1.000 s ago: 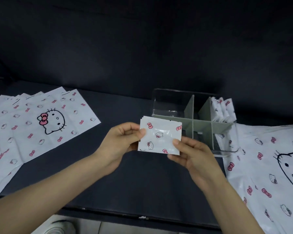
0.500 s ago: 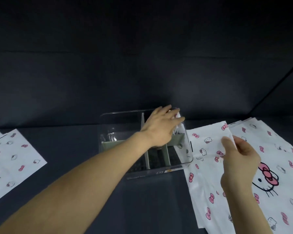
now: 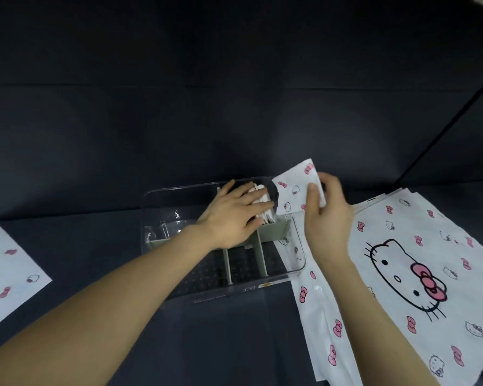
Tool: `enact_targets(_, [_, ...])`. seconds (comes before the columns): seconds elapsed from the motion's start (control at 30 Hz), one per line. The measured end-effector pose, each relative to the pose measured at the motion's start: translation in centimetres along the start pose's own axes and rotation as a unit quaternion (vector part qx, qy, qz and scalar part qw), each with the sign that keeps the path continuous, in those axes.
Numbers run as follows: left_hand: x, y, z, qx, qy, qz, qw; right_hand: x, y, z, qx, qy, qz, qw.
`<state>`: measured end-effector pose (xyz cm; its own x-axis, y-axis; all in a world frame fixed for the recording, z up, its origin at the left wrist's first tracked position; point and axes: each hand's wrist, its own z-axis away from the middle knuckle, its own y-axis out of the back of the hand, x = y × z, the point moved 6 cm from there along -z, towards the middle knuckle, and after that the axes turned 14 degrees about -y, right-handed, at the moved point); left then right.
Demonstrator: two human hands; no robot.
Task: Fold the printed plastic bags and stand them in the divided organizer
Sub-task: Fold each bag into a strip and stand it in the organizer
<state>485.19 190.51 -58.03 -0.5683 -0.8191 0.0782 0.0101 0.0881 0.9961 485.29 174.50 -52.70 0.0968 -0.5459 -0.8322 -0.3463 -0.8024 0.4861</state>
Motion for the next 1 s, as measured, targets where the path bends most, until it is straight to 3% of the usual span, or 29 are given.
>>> enact_targets(0.17, [0.3,-0.2,0.1,0.017,0.004,-0.002,1.0,-0.2,-3.1,-0.7,-0.033,0.099,0.133,0.986])
enact_targets(0.37, [0.3,-0.6,0.2,0.024,0.008,0.006,1.0,0.8,-5.6,-1.2,-0.082,0.129,0.235,0.96])
enact_targets(0.57, [0.4,-0.5,0.9,0.076,0.002,0.026,0.997,1.5,-6.0,-0.2,-0.03,0.134,0.259,0.956])
enact_targets(0.73, [0.0,0.0,3.6,0.112,0.004,0.042,0.993,2.8,-7.1,-0.4,-0.099,0.082,0.367,0.921])
enact_targets(0.87, [-0.4,0.9,8.1,0.122,0.009,0.018,0.992,1.8,-6.4,1.2,-0.03,0.098,0.379,0.92])
enact_targets(0.93, [-0.8,1.5,11.7,0.117,0.024,-0.004,0.993,0.4,-5.5,2.9,0.049,0.115,0.352,0.928])
enact_targets(1.0, [-1.4,1.8,16.3,0.118,0.058,-0.017,0.991,-1.6,-5.3,5.4,0.076,0.139,0.302,0.94])
